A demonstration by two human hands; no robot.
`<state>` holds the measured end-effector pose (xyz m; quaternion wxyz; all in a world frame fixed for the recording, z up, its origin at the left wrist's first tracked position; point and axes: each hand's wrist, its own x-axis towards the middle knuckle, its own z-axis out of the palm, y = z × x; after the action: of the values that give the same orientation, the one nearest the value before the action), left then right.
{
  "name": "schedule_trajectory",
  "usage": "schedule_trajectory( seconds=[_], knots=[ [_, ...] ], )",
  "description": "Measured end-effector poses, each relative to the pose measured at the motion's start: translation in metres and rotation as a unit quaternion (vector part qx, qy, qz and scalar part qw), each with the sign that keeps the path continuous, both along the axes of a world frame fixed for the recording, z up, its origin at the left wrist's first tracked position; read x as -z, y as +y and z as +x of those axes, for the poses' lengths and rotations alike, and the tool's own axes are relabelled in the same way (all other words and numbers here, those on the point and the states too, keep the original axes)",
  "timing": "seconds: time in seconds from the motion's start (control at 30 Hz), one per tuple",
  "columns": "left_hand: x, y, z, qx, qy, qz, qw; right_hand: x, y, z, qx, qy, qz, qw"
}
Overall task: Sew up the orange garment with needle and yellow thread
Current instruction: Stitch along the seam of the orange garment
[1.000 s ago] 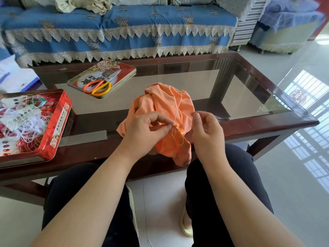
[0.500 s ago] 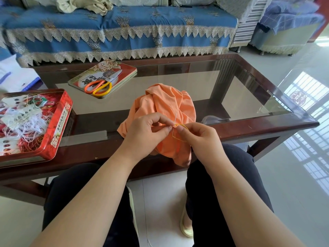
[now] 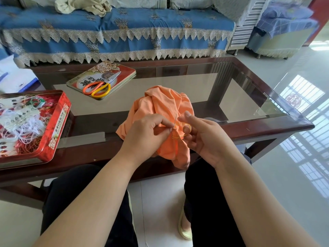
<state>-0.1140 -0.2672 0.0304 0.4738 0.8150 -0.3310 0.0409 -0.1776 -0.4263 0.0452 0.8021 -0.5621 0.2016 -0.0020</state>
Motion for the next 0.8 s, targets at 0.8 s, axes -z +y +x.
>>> schedule_trajectory(
  seconds=[0.8],
  knots=[
    [0.001, -0.002, -0.001, 0.039, 0.039, 0.021, 0.998, -0.027, 0.020, 0.020, 0.093, -0.031, -0.594, 0.799]
  ],
)
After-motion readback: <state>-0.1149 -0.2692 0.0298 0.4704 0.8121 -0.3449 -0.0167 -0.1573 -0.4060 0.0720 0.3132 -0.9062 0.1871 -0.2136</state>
